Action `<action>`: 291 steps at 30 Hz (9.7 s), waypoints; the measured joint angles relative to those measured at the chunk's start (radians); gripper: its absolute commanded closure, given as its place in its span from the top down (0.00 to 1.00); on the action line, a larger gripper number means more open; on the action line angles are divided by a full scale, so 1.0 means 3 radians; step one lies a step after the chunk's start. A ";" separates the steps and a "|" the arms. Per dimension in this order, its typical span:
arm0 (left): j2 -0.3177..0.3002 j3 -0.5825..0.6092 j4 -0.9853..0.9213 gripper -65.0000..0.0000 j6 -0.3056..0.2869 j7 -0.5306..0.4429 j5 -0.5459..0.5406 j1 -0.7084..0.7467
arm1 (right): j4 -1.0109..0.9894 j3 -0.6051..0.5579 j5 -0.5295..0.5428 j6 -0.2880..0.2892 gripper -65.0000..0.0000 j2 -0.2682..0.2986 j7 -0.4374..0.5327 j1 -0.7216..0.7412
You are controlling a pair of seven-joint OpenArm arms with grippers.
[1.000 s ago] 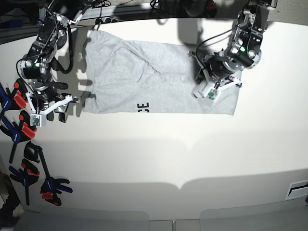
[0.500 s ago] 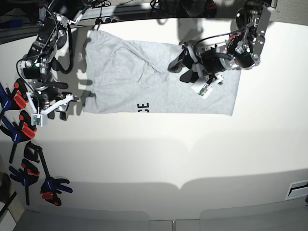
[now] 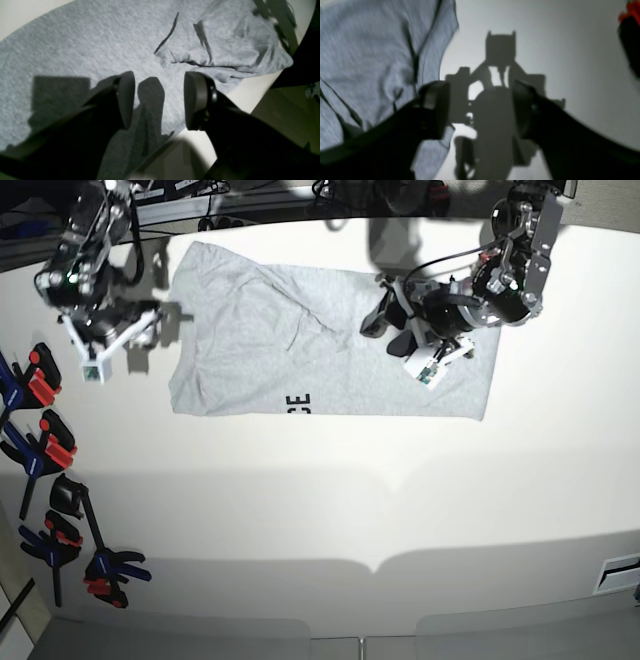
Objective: Fold the T-shirt properly
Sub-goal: 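Grasp the folded end with the right gripper and fold it over toward the left gripper, then press and smooth the folded bundle with the right gripper beside the left gripper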
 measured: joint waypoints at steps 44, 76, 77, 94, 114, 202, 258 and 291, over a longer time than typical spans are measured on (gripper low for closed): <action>-0.0003 0.0001 -0.0001 0.45 -0.0009 0.0051 0.0142 0.0065 | -0.1138 0.0001 0.1356 0.0184 0.23 -0.0505 0.0217 0.0247; -0.0001 0.0000 -0.0001 0.45 -0.0008 -0.0454 0.0551 0.0556 | -0.1148 0.0017 0.0750 0.0291 0.00 -0.0093 -0.0191 0.1280; -0.0001 0.0000 -0.0001 0.45 -0.0008 -0.0453 0.0552 0.0562 | -0.1148 0.0010 0.0847 0.0317 0.00 -0.0111 -0.0254 0.1280; -0.0001 -0.0003 -0.0004 0.45 0.0172 -0.0640 0.1251 0.0546 | -0.0277 -0.0024 0.1486 0.0441 0.00 -0.0596 -0.0710 0.1095; -0.0001 -0.0003 -0.0010 0.45 0.0170 -0.0801 0.1251 0.0544 | -0.0271 -0.1531 0.0881 0.0397 0.00 -0.1385 -0.0547 0.1058; -0.0011 -0.0015 0.1289 0.45 0.1637 0.0338 0.3166 0.0664 | 0.1045 -0.2790 -0.1441 -0.0669 0.40 -0.1385 -0.0141 -0.0015; -0.0013 -0.0015 0.1289 0.45 0.1015 0.0251 0.2378 0.0664 | 0.1041 -0.3698 -0.2490 -0.1357 0.48 -0.1377 -0.0142 -0.0104; -0.0013 -0.0015 0.1289 0.45 0.0949 0.0252 0.2378 0.0664 | 0.0394 -0.3684 -0.2260 -0.1830 0.00 -0.1375 0.0083 -0.0102</action>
